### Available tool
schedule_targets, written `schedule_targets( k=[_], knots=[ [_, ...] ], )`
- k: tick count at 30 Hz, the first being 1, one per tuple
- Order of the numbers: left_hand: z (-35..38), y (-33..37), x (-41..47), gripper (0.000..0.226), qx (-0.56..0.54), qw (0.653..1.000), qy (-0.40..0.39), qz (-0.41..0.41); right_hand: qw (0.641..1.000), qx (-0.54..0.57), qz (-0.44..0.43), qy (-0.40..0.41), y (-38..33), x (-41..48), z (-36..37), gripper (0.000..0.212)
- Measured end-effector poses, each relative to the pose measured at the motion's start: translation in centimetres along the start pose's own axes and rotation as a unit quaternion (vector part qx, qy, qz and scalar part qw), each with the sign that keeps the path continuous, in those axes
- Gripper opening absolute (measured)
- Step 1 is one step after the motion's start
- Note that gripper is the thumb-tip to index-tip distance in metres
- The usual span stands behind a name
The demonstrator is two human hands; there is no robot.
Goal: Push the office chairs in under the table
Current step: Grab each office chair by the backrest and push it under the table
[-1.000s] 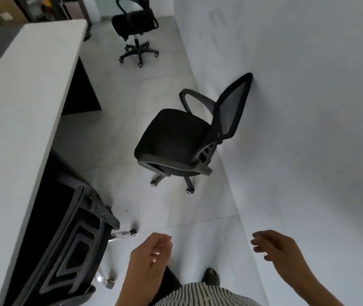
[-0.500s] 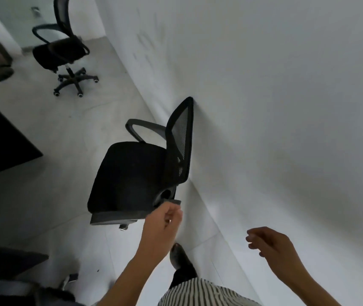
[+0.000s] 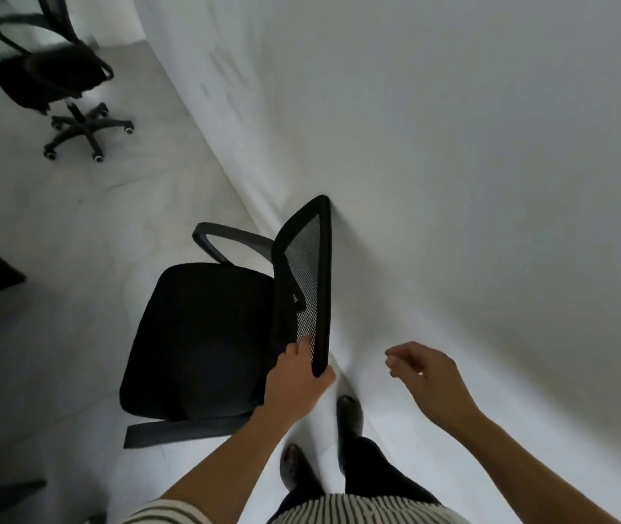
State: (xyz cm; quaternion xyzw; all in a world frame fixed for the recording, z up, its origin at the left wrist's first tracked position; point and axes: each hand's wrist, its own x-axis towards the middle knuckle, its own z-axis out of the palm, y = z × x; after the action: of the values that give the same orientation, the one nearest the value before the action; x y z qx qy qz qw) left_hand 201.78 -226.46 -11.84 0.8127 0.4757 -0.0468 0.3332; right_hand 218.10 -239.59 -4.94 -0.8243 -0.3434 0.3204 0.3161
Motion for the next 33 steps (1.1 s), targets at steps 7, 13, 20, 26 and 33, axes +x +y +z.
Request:
schedule_targets(
  k=[7, 13, 20, 26, 33],
  knots=[
    [-2.0, -5.2, -2.8, 0.074, 0.002, 0.999, -0.049, -0.004, 0.949, -0.218, -0.226, 0.024, -4.7, 11.8, 5.6, 0.031],
    [-2.9, -9.6, -6.7, 0.075, -0.026, 0.993, -0.041, -0.103, 0.87, -0.355, -0.341, -0.035, -5.2, 19.5, 10.2, 0.041],
    [-2.8, -9.5, -6.2, 0.073, -0.048, 0.959, 0.089, -0.263, 0.829, -0.338, -0.443, -0.046, -6.2, 20.9, 14.0, 0.035],
    [-4.6, -13.2, -4.6, 0.079, -0.029, 0.927, 0.21, -0.31, 0.794, -0.316, -0.519, -0.031, -10.2, 23.8, 18.6, 0.027],
    [-8.8, -20.1, -3.0, 0.065, -0.023, 0.902, 0.248, -0.352, 0.765, -0.361, -0.53, -0.062, -16.5, 25.8, 25.3, 0.033]
  ],
)
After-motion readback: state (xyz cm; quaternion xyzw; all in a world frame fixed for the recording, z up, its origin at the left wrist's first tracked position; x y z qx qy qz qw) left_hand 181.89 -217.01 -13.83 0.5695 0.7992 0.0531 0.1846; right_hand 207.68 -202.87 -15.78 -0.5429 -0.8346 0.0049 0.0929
